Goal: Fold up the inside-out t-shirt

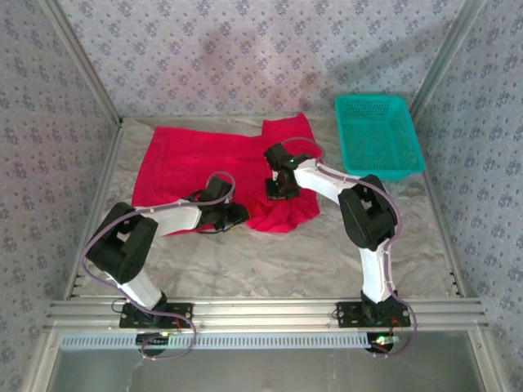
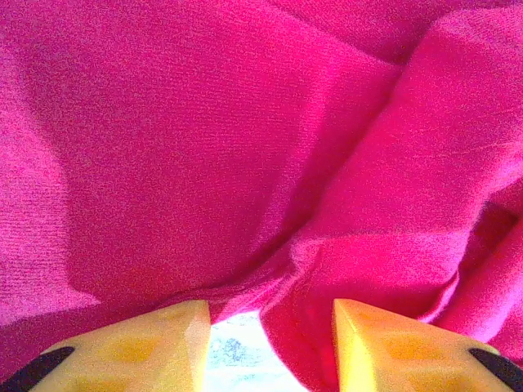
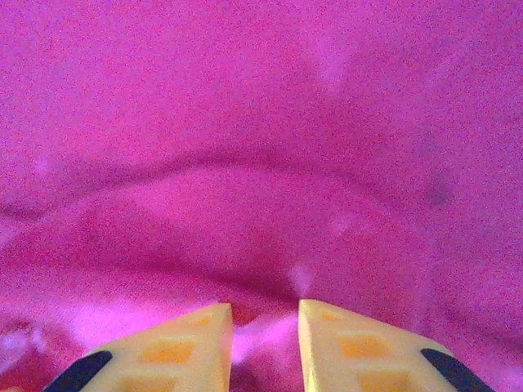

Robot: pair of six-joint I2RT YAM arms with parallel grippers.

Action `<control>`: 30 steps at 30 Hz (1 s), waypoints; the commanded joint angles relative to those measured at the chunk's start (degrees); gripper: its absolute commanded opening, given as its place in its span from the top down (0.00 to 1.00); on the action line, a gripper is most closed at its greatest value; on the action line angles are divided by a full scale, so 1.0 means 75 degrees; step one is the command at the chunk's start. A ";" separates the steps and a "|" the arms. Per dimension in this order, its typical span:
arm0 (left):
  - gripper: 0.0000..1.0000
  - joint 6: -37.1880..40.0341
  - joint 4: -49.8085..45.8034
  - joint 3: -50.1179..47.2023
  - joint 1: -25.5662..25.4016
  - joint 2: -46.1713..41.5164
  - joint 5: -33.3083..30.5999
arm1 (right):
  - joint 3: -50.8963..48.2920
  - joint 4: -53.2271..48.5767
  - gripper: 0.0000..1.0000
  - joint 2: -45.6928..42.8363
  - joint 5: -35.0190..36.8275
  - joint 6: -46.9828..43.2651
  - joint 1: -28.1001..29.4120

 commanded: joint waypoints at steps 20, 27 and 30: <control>0.62 -0.0009 -0.0225 -0.0089 0.0280 -0.0531 0.0094 | -0.0513 0.0652 0.60 -0.0501 0.0795 -0.1505 0.0846; 0.63 -0.0120 -0.0131 -0.0295 0.0280 -0.0585 0.0129 | 0.0045 0.0316 0.66 0.0262 0.0916 -0.1766 0.0847; 0.63 -0.0115 -0.0143 -0.0303 0.0280 -0.0578 0.0129 | 0.0325 -0.0042 0.93 0.0209 0.1086 -0.1848 0.0846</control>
